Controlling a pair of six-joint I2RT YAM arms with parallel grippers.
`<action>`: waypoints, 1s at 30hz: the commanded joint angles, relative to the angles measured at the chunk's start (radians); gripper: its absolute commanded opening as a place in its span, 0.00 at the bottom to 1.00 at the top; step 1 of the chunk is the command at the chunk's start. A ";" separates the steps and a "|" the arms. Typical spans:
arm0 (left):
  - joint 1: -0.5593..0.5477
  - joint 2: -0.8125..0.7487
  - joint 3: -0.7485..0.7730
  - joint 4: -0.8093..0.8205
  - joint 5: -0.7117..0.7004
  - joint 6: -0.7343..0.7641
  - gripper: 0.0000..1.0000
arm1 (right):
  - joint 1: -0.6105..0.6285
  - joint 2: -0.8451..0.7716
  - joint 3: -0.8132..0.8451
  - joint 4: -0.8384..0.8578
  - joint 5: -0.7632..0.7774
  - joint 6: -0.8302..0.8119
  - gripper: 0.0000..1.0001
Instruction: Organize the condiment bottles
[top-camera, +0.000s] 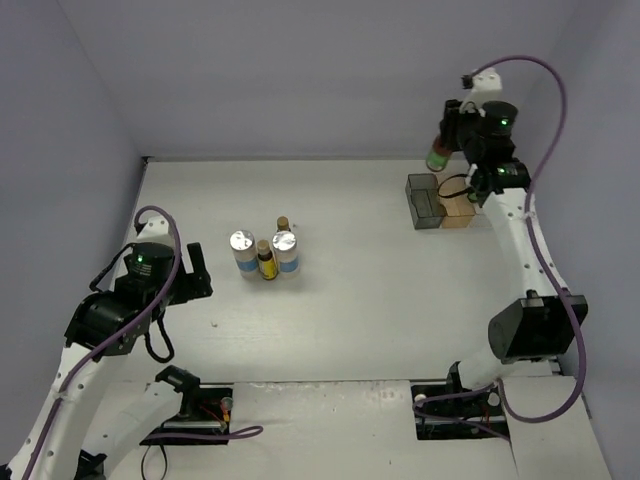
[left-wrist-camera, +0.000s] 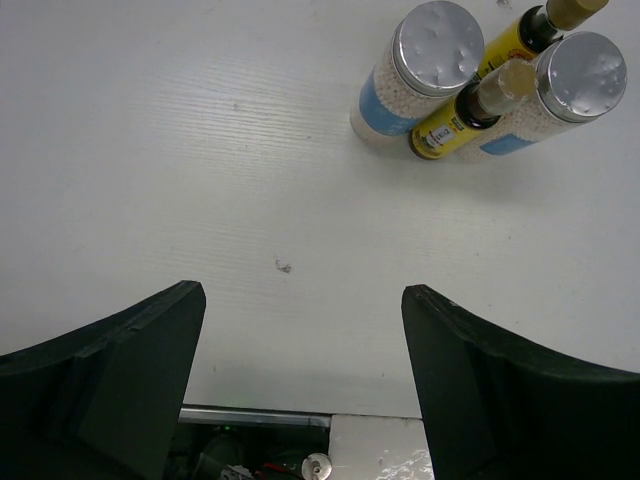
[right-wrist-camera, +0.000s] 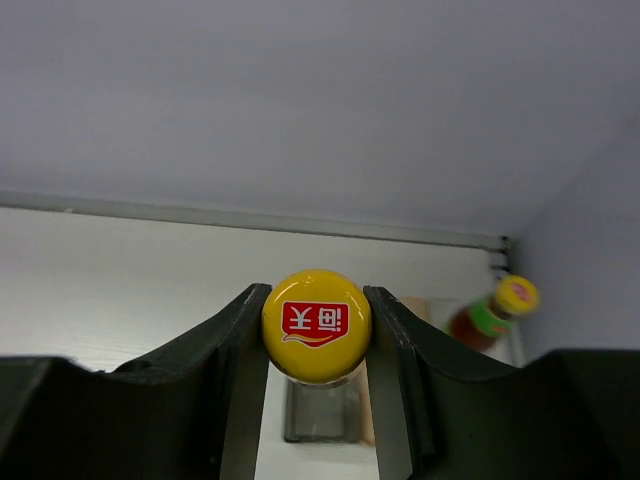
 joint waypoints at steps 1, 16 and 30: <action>-0.002 0.030 0.001 0.107 0.024 0.026 0.80 | -0.140 -0.107 -0.022 0.104 -0.024 0.016 0.00; -0.002 0.064 -0.036 0.203 0.055 0.058 0.80 | -0.400 -0.008 -0.063 0.168 -0.044 0.024 0.00; -0.002 -0.007 -0.128 0.374 -0.003 0.120 0.80 | -0.406 0.181 -0.015 0.252 -0.041 0.030 0.00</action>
